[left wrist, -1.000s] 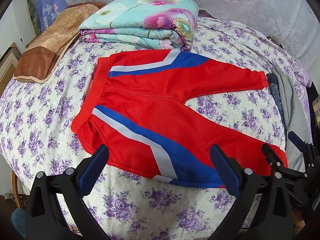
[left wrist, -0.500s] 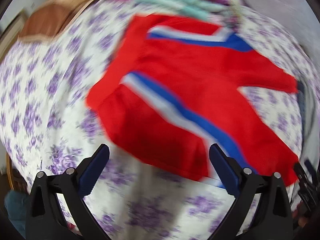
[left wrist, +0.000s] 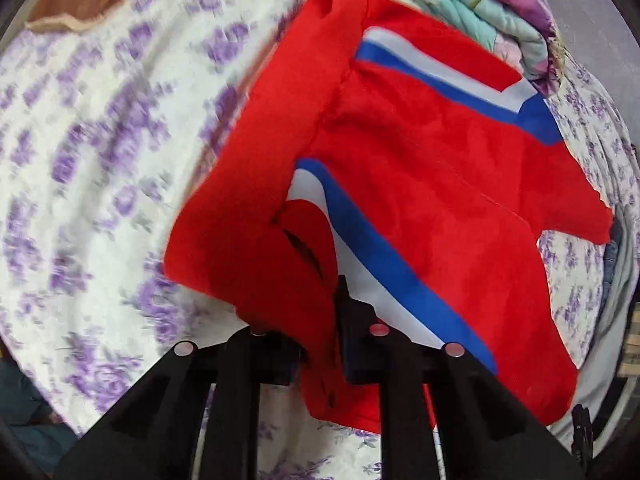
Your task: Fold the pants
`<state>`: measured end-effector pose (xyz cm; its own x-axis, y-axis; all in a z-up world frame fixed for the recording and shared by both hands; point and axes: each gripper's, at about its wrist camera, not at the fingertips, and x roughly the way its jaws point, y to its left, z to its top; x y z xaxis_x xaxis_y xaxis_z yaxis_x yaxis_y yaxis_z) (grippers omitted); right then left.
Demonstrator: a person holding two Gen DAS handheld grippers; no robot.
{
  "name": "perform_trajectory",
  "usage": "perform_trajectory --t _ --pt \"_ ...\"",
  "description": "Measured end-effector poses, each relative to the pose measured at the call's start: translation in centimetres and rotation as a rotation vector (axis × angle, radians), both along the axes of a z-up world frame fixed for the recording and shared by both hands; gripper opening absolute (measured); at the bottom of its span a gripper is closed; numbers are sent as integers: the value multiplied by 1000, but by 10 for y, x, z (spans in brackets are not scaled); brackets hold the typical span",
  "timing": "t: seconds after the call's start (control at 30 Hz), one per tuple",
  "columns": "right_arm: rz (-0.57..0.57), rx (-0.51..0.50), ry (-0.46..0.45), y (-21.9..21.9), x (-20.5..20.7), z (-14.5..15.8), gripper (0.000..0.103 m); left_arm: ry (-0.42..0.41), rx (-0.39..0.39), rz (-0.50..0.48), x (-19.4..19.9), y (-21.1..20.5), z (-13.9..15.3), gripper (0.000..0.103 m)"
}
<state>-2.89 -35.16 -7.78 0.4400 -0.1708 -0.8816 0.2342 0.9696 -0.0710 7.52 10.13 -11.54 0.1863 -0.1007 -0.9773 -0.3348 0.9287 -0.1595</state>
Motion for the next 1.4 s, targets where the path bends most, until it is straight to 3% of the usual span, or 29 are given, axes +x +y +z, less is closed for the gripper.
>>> perform_trajectory --t 0.13,0.27,0.33,0.4,0.43,0.47,0.5,0.63,0.73,0.77,0.8,0.83,0.87,0.9,0.93,0.97,1.13,1.2,1.27,1.33,1.4 --pt "-171 5 36 -62 -20 -13 97 -62 104 -28 -10 -10 24 12" --pt "-294 169 52 -101 -26 -39 94 -92 97 -31 -19 -12 36 12" --pt "-296 270 64 -104 -18 -54 84 -94 90 -26 -27 -6 38 12" --pt "-273 320 92 -100 -7 -67 33 -99 78 -12 -27 -3 41 12" --pt "-265 338 104 -97 -3 -71 32 -105 74 -5 -27 -3 41 12" --pt "-263 334 105 -94 -1 -69 20 -106 73 1 -29 -2 41 12" --pt "-248 344 99 -93 -2 -65 17 -108 72 5 -34 2 41 12" --pt "-197 354 118 -96 -19 -34 16 -98 66 22 -53 10 51 12" --pt "-156 319 174 -94 -42 -30 16 -74 74 -9 -73 9 52 13" --pt "-146 304 195 -93 -46 -36 20 -55 82 -30 -78 9 47 18" --pt "-130 275 219 -92 -50 -44 45 -38 98 -43 -81 9 42 24" --pt "-118 188 280 -89 -52 -57 63 12 143 -66 -85 11 29 34" --pt "-124 115 327 -88 -49 -64 84 41 142 -71 -86 14 22 35" --pt "-135 48 348 -88 -47 -66 84 69 121 -67 -89 19 17 36" --pt "-139 16 312 -89 -44 -56 84 88 134 -30 -92 30 19 39" --pt "-138 -9 268 -90 -41 -45 84 77 156 -9 -94 36 25 51" --pt "-91 -150 -46 -84 2 20 85 -156 222 29 -89 56 79 76" --pt "-49 -202 -132 -77 37 39 93 -247 225 1 -71 48 96 82" --pt "-32 -202 -185 -74 71 49 96 -375 206 -21 -49 32 109 96" --pt "-3 -135 -216 -70 115 47 96 -485 178 -48 -21 11 109 98" --pt "-4 -59 -194 -69 162 34 96 -489 170 -86 15 -12 96 98"
